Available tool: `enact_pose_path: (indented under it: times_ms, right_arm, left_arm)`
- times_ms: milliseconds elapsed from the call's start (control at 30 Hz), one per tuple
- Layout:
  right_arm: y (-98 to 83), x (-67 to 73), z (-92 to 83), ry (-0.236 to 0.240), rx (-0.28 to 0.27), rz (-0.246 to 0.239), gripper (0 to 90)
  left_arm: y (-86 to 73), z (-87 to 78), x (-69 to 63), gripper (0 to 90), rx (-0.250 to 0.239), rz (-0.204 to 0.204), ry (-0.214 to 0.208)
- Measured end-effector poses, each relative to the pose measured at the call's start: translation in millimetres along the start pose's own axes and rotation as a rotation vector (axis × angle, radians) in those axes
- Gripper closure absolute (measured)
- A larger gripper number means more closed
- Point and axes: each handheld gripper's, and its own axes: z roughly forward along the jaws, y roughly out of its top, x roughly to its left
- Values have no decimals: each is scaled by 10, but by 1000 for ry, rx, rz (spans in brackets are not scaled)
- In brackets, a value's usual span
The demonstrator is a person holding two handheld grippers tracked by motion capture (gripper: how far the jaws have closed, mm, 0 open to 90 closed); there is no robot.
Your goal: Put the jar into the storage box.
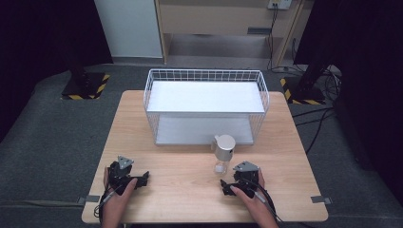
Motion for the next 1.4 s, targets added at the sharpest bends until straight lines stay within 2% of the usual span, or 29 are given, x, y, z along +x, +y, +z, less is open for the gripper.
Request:
enact_pose_path:
  times_ms: [333,600,767,1000,1400]
  right_arm:
    - [-3,2,-6,6,0,-5,9]
    - [-9,58,-27,43,-11,-33,23]
    - [-1,93,-20,54,-12,-32,33]
    - [80,146,-26,73,-31,-57,43]
    - [156,161,-18,80,-57,-47,51]
  left_arm:
    - [0,0,0,0,0,-1,0]
    - [1,0,0,0,0,0,0]
    - [0,0,0,0,0,0,0]
    - [0,0,0,0,-1,-1,0]
    - [0,0,0,0,0,-1,0]
